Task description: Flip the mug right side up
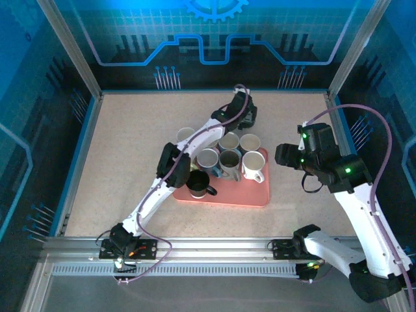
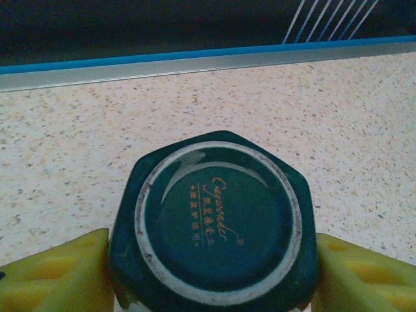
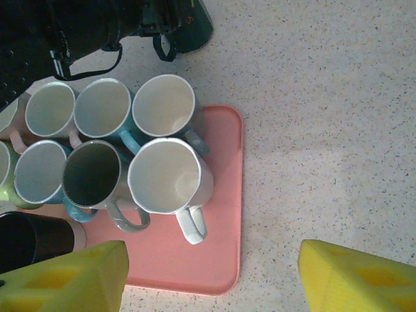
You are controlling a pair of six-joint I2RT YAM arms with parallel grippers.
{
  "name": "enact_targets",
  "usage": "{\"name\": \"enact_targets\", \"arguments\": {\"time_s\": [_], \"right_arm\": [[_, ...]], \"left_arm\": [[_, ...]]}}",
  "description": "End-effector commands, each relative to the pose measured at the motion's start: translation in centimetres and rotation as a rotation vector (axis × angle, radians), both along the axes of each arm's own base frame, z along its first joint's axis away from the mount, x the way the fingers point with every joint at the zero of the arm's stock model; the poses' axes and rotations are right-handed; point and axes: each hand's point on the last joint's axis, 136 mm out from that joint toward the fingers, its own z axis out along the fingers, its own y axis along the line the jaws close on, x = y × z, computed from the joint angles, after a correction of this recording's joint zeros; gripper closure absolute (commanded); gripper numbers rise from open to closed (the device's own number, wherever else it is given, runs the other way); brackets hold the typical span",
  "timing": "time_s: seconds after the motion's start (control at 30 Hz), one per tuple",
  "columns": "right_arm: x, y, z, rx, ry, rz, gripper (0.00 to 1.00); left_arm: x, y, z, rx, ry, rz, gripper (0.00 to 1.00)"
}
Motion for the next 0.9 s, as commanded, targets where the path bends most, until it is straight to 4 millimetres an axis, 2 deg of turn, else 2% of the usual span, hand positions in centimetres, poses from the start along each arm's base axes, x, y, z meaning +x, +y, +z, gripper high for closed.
{"name": "enact_targets", "arguments": {"time_s": [0.0,0.2,0.43,0.53,0.6,0.73,0.87], "right_arm": [[0.5,-0.4,2.3,0.011,-0.081,-0.010,0.30],[0.8,-0.1,2.7,0.038,-0.113,-0.001,0.30],[0.7,0.1,2.3,0.050,-0.113,0.007,0.30],[0.6,0.7,2.3,0.067,-0.108,0.041,0.30],[0.6,1.5,2.5,0.103,-0.095,0.068,0.29],[0.6,3.2,3.6,0.215,-0.079,0.104,0.29],[1.3,5.5,5.8,0.448,-0.079,0.120,0.30]], "left_arm": [[0.5,1.4,11.8,-0.238,-0.119,0.029,0.52],[0.4,2.9,15.8,-0.348,-0.130,0.031,0.52],[-0.2,3.8,16.9,-0.318,-0.126,0.032,0.53],[-0.3,4.9,18.3,-0.403,-0.112,0.056,0.53],[-0.6,5.0,20.1,-0.502,-0.102,0.048,0.55],[-2.1,5.4,24.9,-0.675,-0.103,0.015,0.55],[-4.8,6.2,29.6,-0.851,-0.088,-0.005,0.56]]}}
